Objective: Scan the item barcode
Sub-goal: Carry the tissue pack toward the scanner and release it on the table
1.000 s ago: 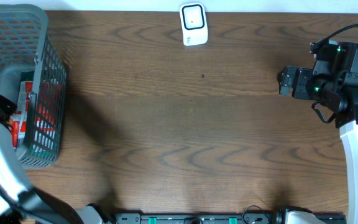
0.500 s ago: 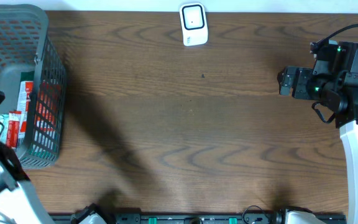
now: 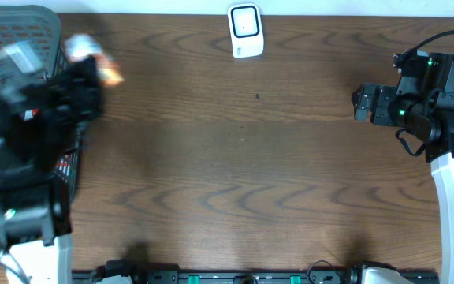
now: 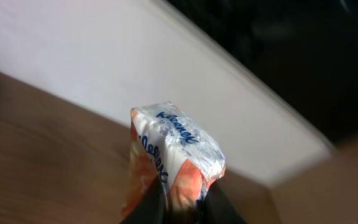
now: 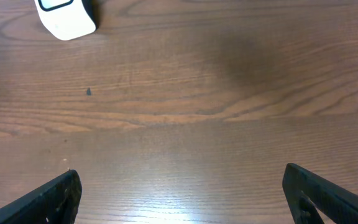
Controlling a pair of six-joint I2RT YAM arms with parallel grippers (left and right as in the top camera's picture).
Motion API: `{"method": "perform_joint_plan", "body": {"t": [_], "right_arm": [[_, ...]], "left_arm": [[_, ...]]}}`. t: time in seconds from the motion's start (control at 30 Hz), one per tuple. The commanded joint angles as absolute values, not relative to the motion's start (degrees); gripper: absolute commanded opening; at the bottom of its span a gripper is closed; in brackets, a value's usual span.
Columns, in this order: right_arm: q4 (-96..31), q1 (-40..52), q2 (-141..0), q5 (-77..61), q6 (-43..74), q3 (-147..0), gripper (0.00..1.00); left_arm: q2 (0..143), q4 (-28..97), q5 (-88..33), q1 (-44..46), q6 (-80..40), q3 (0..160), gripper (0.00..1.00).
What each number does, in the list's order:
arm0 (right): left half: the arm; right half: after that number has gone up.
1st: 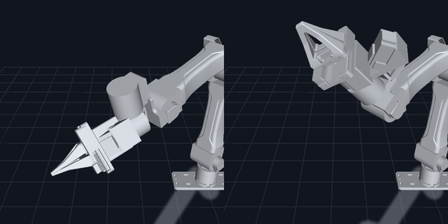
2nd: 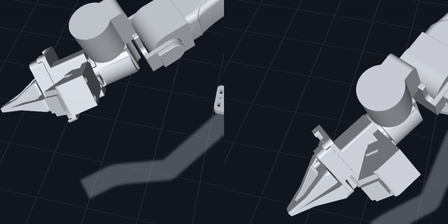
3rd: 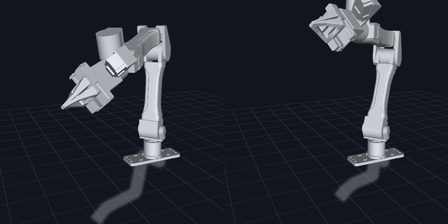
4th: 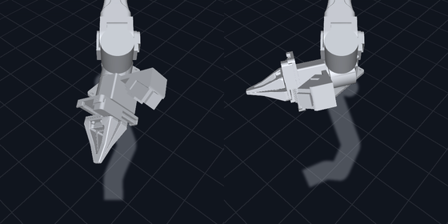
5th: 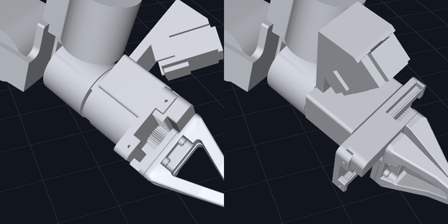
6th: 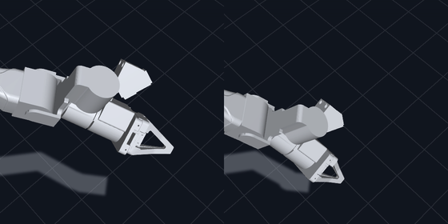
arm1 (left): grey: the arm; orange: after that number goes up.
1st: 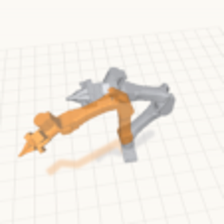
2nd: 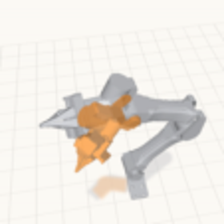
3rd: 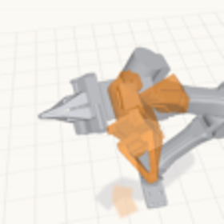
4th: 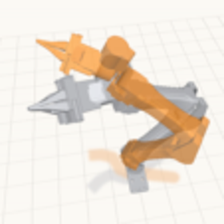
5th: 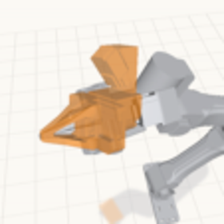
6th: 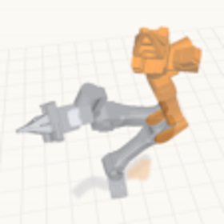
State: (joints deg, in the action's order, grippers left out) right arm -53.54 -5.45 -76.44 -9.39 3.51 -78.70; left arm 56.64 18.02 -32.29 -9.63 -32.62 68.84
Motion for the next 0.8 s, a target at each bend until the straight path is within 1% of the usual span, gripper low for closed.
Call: {"method": "perform_joint_plan", "body": {"t": [0.0,0.2,0.43,0.6,0.7,0.77], "right_arm": [[-53.6,-5.7,-76.1,-9.5,4.2,-79.7,0.99],[-53.6,-5.7,-76.1,-9.5,4.2,-79.7,0.99],[-53.6,-5.7,-76.1,-9.5,4.2,-79.7,0.99],[-53.6,-5.7,-76.1,-9.5,4.2,-79.7,0.99],[-53.6,-5.7,-76.1,-9.5,4.2,-79.7,0.99],[-53.6,-5.7,-76.1,-9.5,4.2,-79.7,0.99]], "left_arm": [[60.5,17.9,-33.5,1.1,-33.5,69.3,0.07],[72.3,17.7,-32.2,16.8,-33.8,70.5,0.07],[88.8,17.6,-32.6,29.2,-33.8,72.6,0.07],[98.4,15.9,-33.4,33.3,-33.7,72.6,0.07],[103.4,12.1,-37.1,34.8,-33.8,72.6,0.07],[106.1,9.8,-37.3,35.5,-33.7,72.6,0.07]]}}
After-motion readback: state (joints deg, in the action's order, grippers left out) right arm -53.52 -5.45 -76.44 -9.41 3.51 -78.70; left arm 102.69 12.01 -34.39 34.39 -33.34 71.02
